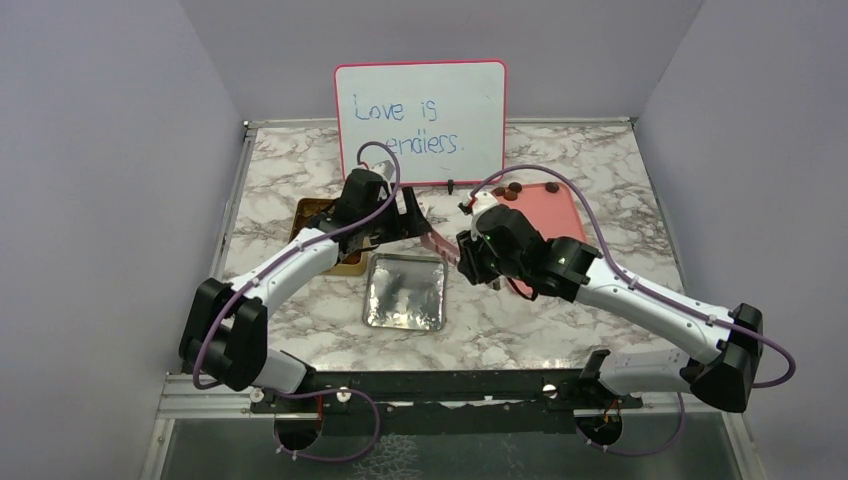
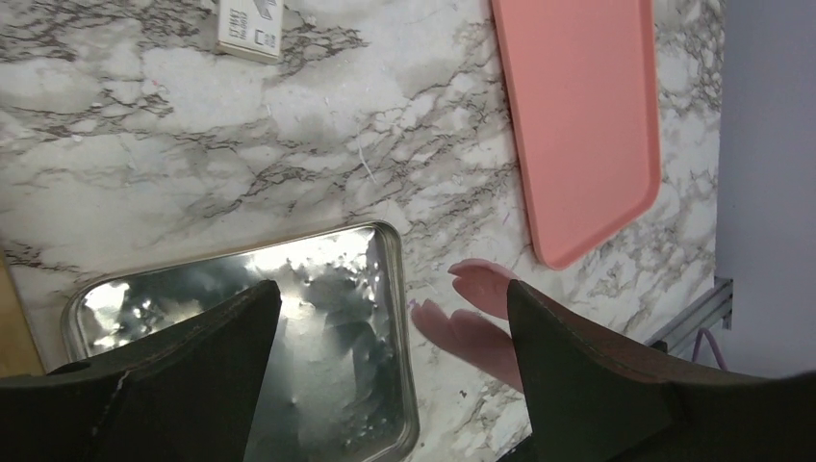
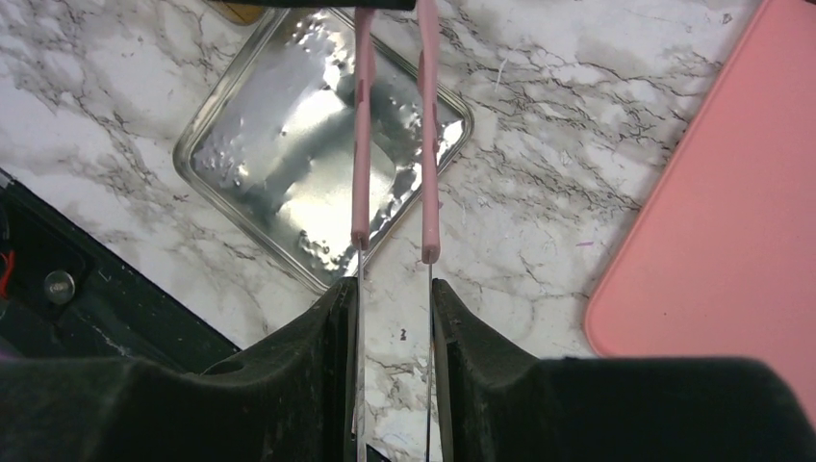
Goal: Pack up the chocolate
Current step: Adjust the clamp, then pick up the fake chocolate from the plate.
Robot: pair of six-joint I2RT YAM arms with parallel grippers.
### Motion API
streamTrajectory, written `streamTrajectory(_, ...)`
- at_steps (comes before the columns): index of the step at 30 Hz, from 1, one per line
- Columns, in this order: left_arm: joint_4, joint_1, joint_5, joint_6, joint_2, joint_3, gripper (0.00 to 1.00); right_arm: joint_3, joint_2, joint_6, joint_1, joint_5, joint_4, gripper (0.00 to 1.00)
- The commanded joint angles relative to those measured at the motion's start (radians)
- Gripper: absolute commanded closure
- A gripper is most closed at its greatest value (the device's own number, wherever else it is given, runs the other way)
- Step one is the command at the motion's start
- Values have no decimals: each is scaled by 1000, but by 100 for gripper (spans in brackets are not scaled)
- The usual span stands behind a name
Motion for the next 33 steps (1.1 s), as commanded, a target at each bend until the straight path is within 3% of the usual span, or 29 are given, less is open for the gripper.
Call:
streamTrajectory(1,1,3,-81,-10,-65,-19,12,33,19,9,8,71,-63,65)
streamTrajectory(10,-28,3,-71,55,-205,3,5,109,53,25,-31,182,-145,63)
streamTrajectory(12,-36,3,-67,84,-263,-7,1,136,73,12,-77,196,-160,63)
streamTrajectory(24,-77,3,-190,206,-621,-235,1,225,239,-130,-485,120,-63,61)
streamTrajectory(33,-101,3,-226,247,-696,-279,1,299,397,-162,-634,39,-11,62)
